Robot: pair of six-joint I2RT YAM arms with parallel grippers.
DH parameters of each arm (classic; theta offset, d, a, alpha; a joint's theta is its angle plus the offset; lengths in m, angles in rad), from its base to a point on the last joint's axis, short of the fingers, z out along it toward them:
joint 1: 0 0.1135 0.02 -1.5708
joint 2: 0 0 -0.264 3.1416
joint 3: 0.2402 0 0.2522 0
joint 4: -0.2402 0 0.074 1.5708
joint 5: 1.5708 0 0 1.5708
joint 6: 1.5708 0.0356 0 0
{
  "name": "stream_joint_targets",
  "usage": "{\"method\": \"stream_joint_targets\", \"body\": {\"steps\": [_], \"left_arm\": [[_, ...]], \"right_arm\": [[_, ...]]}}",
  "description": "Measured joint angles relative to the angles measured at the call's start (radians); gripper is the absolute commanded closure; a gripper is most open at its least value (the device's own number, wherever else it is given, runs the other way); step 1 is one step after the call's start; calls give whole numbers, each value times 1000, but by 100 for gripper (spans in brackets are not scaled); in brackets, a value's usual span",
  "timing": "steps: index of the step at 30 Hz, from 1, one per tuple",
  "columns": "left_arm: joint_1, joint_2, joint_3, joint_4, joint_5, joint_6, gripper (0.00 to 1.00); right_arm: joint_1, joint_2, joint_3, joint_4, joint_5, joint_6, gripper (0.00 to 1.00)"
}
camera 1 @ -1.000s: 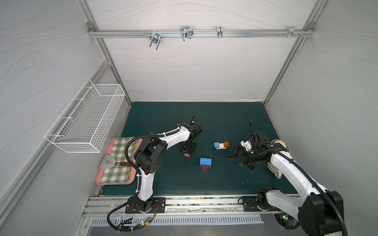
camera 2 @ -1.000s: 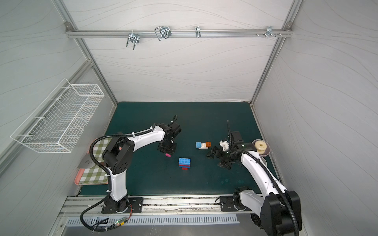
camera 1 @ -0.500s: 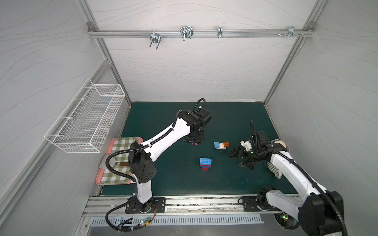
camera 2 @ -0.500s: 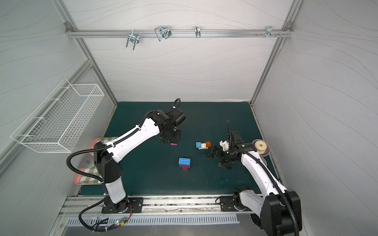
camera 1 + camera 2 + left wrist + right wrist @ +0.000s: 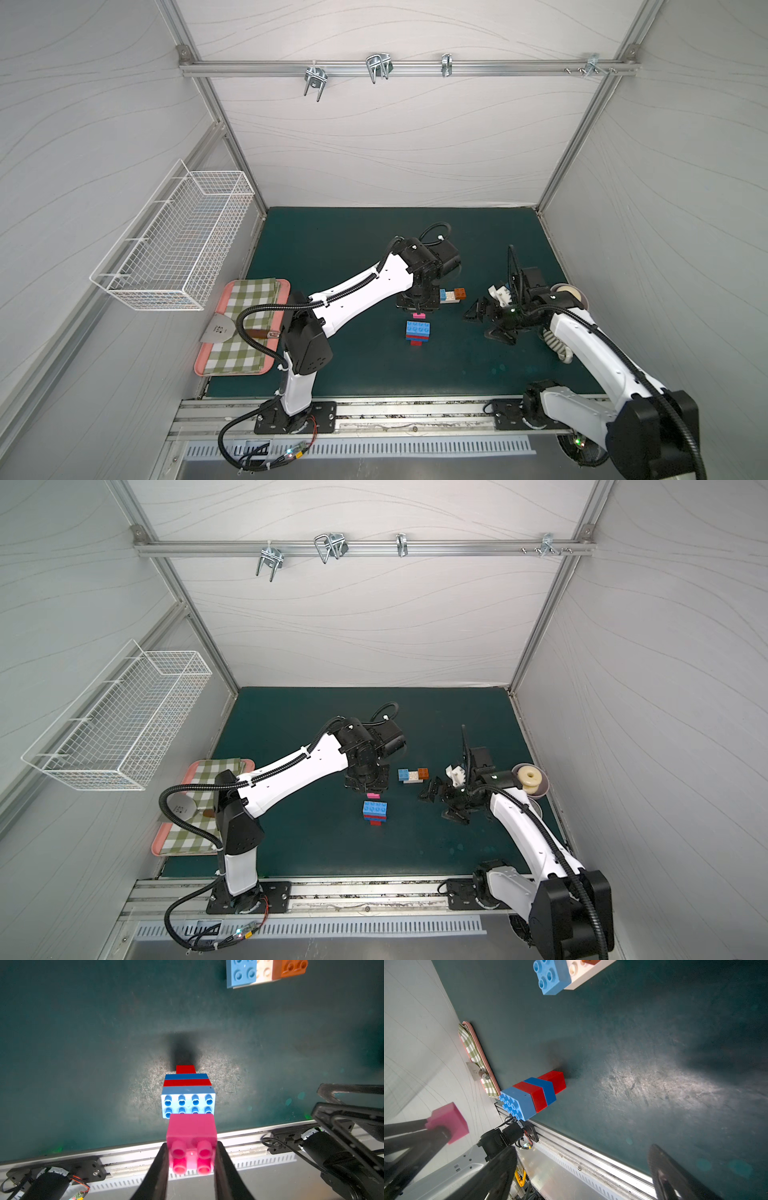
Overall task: Assemble a carrot with lego
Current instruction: Assemble the lego brick with the lego brick.
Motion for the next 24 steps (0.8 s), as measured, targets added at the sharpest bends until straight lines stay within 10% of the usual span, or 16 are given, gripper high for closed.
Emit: {"method": "stream_joint_targets", "body": {"steps": [24], "left_arm": [[-18, 16, -106, 47, 13, -17, 88]], "right_arm": [[0, 0, -2, 2, -2, 0, 1]]}}
